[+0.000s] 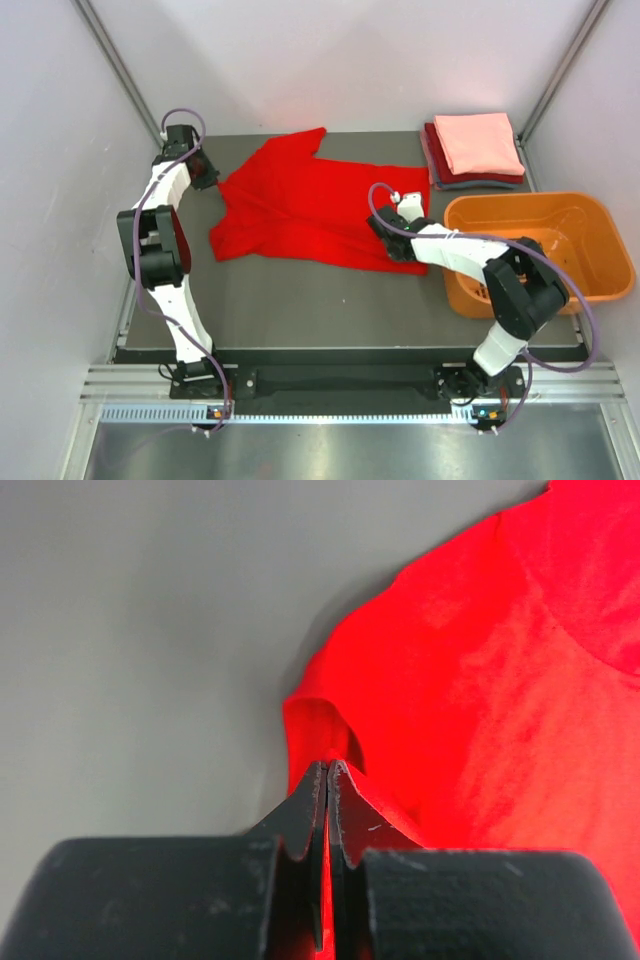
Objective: Fold and stack the t-shirts
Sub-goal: Fold the tshirt
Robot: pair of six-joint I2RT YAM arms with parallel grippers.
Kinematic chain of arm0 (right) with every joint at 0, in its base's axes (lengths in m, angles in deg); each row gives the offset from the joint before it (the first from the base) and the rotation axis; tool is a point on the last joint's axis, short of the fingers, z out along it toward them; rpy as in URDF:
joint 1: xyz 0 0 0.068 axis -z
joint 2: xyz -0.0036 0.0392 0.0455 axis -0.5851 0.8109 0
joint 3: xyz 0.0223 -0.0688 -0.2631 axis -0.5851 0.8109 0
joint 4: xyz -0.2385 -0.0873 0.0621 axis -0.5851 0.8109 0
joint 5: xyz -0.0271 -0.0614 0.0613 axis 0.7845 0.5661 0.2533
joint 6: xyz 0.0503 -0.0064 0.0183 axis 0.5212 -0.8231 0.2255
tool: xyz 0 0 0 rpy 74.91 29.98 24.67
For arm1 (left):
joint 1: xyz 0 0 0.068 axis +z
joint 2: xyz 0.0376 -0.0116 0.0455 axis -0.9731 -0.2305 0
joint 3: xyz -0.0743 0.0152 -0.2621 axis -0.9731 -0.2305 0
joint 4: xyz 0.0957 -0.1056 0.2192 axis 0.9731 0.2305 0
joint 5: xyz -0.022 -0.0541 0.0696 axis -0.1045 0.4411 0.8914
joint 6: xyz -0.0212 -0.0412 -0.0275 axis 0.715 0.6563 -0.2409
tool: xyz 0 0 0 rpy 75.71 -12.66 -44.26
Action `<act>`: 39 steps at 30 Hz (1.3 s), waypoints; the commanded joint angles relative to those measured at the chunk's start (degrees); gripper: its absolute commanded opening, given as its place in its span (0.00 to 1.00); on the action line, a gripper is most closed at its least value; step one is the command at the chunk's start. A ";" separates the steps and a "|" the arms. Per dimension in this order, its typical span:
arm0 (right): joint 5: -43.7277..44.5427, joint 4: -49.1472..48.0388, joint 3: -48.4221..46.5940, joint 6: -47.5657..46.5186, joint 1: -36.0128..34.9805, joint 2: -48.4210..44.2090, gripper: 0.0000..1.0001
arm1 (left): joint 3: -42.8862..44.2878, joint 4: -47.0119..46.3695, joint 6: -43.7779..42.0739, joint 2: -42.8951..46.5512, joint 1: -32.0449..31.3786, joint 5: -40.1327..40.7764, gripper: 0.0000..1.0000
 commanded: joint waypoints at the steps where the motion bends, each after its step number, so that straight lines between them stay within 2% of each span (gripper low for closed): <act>1: 1.46 -1.47 -2.96 -1.20 1.22 1.19 0.00 | 2.99 -0.55 -1.41 0.14 0.05 2.12 0.00; 15: 1.90 -2.09 -5.85 -2.51 2.80 3.22 0.02 | 4.31 -0.72 -0.80 -0.75 -0.03 -0.07 0.01; 17: 1.72 -0.08 -7.43 -2.25 2.80 3.39 0.11 | 4.57 -0.11 -1.24 -0.66 -0.21 0.36 0.10; 19: 1.20 1.95 -9.37 -1.99 2.63 2.17 0.17 | 6.06 2.34 -2.72 -0.22 -0.82 2.82 0.28; 20: -0.20 2.13 -9.55 -1.99 2.37 1.38 0.19 | 6.85 3.57 -3.60 -0.04 -1.87 5.00 0.32; 22: -2.48 3.09 -9.64 -1.99 2.27 -1.26 0.23 | 8.79 7.78 -6.32 0.75 -3.19 9.66 0.35; 25: -6.44 3.36 -9.03 -1.64 1.40 -4.33 0.27 | 7.04 11.92 -6.69 3.90 -5.39 14.84 0.35; 29: -16.00 0.47 -6.74 -2.16 0.35 -6.98 0.25 | -2.26 11.33 -2.65 10.93 -5.48 11.18 0.34; 32: -20.76 -1.65 -5.86 -2.87 -1.06 -5.67 0.24 | -17.43 6.43 0.69 19.79 -4.35 8.03 0.34; 35: -21.83 -2.88 -4.90 -2.34 -2.55 -5.40 0.24 | -27.46 1.67 2.98 24.90 -2.07 1.98 0.34; 39: -23.24 -5.07 -1.83 -2.08 -3.26 -7.32 0.24 | -33.39 1.91 2.80 27.11 -1.35 2.74 0.35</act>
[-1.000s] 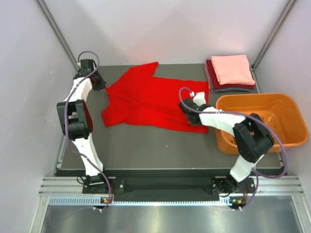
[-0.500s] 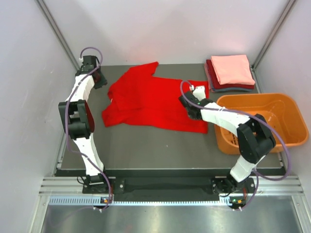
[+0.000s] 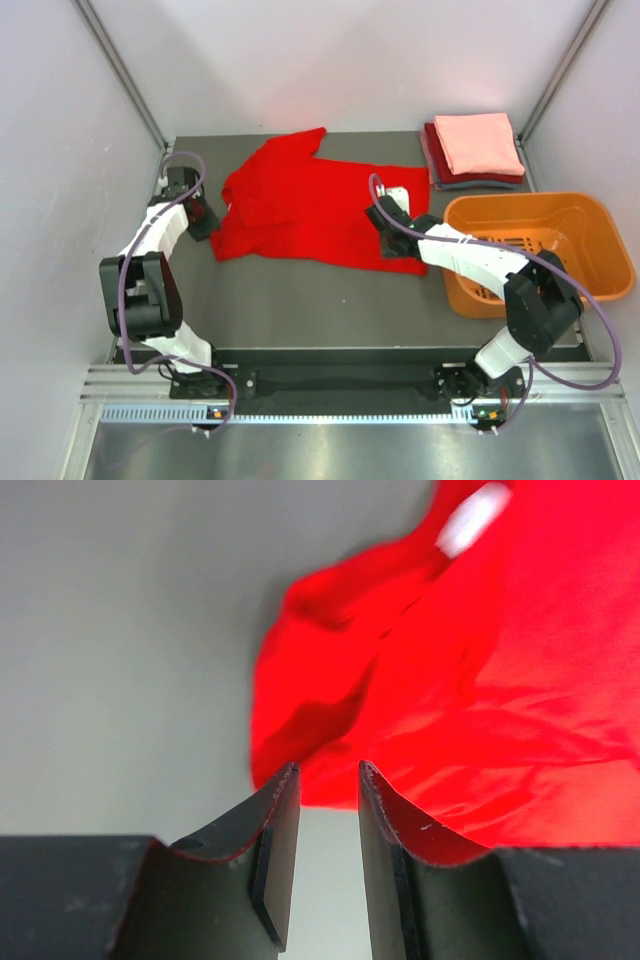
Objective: Fold and stack the t-shirts
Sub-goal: Fold the tshirt
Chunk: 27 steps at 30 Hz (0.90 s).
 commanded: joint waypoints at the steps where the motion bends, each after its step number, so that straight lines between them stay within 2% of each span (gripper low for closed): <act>1: -3.13 -3.33 2.20 0.09 -0.99 -2.43 0.24 | -4.54 -4.46 1.47 2.79 0.68 -2.09 0.35; 5: -4.27 -5.00 5.10 -0.09 -0.99 -4.54 0.24 | -11.74 -9.12 2.79 4.73 0.86 -5.51 0.38; 8: -5.06 -5.88 6.77 -0.26 -0.90 -4.64 0.25 | -13.68 -10.44 4.11 4.11 0.86 -6.66 0.38; 15: -4.63 -6.67 6.60 -3.16 -0.99 -2.44 0.31 | -13.61 -10.89 3.94 1.74 0.86 -1.66 0.36; 17: -3.84 -5.88 6.17 -3.43 -0.99 -1.30 0.32 | -11.34 -9.32 3.41 0.43 0.86 2.73 0.32; 18: -3.66 -5.88 6.25 -3.43 -0.99 -1.12 0.32 | -10.54 -8.96 2.71 -0.10 0.86 4.22 0.22; 20: -3.83 -5.70 6.42 -3.52 -0.99 -1.20 0.32 | -8.00 -7.73 2.09 -1.59 0.86 8.34 0.15; 21: -3.66 -5.62 6.51 -3.43 -0.99 -1.29 0.32 | -7.20 -6.16 1.65 -2.04 0.86 9.50 0.04; 22: -3.57 -5.53 6.60 -3.34 -0.99 -1.47 0.32 | -5.97 -5.62 1.39 -2.48 0.86 10.47 0.00; 27: -2.87 -4.83 8.01 -3.16 -0.99 -3.31 0.33 | -4.99 -5.00 0.86 -3.01 0.86 13.11 0.00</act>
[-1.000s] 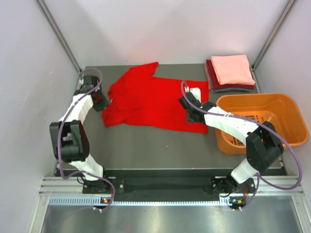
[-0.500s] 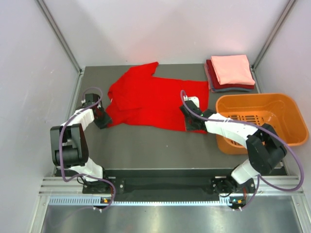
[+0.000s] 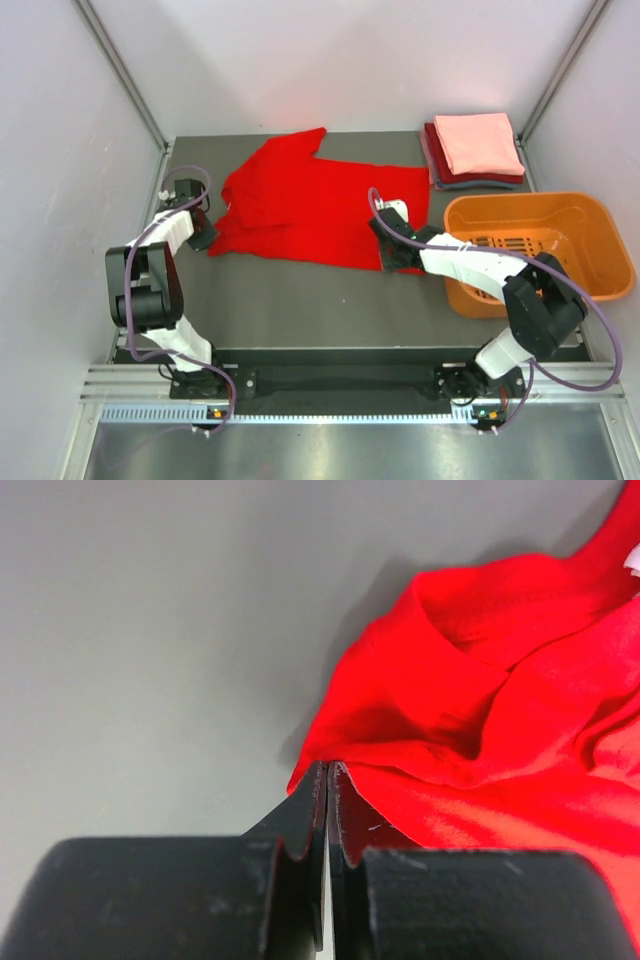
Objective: Fold and stack the t-shirts
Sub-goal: Fold the tshirt
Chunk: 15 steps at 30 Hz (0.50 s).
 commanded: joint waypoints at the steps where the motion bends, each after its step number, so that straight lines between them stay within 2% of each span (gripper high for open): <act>1: 1.55 -0.24 1.40 -0.56 -0.55 -2.33 0.33 | 1.91 1.10 -1.11 0.05 0.05 4.78 0.00; 5: 1.29 0.55 2.20 -0.65 -0.55 -3.73 0.33 | 2.88 1.97 -2.25 -0.56 0.05 6.01 0.00; 9: 1.20 1.26 3.69 -0.48 -0.55 -5.58 0.33 | 4.81 6.46 -2.95 -1.27 0.05 11.28 0.00; 10: 1.02 1.00 4.48 0.05 -0.55 -6.46 0.33 | 4.29 7.16 -2.87 -0.40 0.14 13.73 0.00; 15: 0.67 0.82 5.28 1.19 -0.55 -7.78 0.34 | 1.04 6.46 -4.54 3.04 1.01 15.42 0.00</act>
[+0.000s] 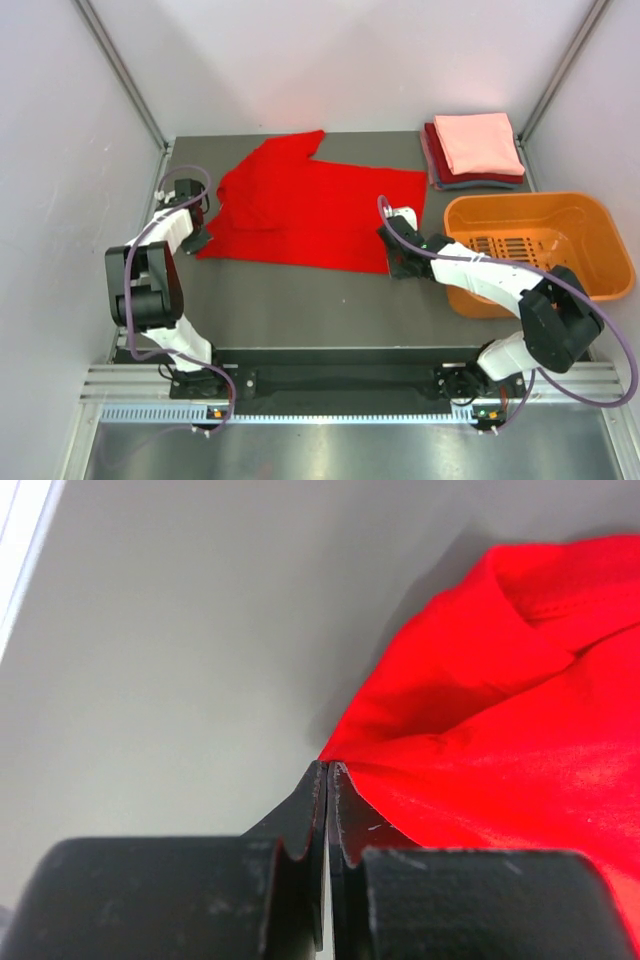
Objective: Fold and stack the t-shirts
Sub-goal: Fold the tshirt
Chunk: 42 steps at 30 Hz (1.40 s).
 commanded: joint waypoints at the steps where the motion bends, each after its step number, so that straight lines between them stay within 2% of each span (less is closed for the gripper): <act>1: 0.49 -0.12 -0.06 1.17 -0.55 -2.23 0.33 | -1.30 2.09 -2.09 4.37 1.10 4.97 0.00; 9: 1.81 -0.47 -3.04 1.35 -0.55 1.45 0.30 | -4.29 3.50 -2.97 7.27 2.16 4.45 0.00; 16: 5.94 -0.82 -8.66 1.70 -0.55 10.67 0.27 | -4.65 3.67 -3.32 6.58 2.33 3.39 0.00; 22: 6.83 -1.09 -6.05 3.19 -0.55 14.99 0.27 | -3.50 4.20 -3.41 4.91 2.68 2.86 0.00; 30: 3.49 1.81 -4.44 0.92 -1.26 5.69 0.30 | -0.44 5.34 -2.36 4.03 2.68 0.84 0.00; 32: 1.73 3.13 -5.33 -0.49 -1.26 4.45 0.31 | 0.97 6.04 -1.92 3.67 2.60 1.71 0.07; 34: 1.03 3.57 -6.55 -4.34 -1.26 2.96 0.34 | 3.43 6.92 -1.31 3.59 2.60 2.07 0.19; 35: -0.20 3.31 -7.17 -6.71 -1.26 2.95 0.36 | 4.48 7.45 -1.04 3.59 2.60 2.07 0.20; 37: -6.06 4.00 -9.79 -17.25 -1.69 3.91 0.38 | 7.65 8.59 -0.25 4.11 2.51 1.29 0.23; 40: -0.24 6.56 -11.83 -28.41 -4.33 5.76 0.39 | 10.03 8.07 0.45 5.95 2.42 -1.79 0.26; 42: -1.25 7.17 -10.96 -36.04 -5.12 7.42 0.40 | 9.69 6.76 0.20 7.44 2.42 -7.38 0.27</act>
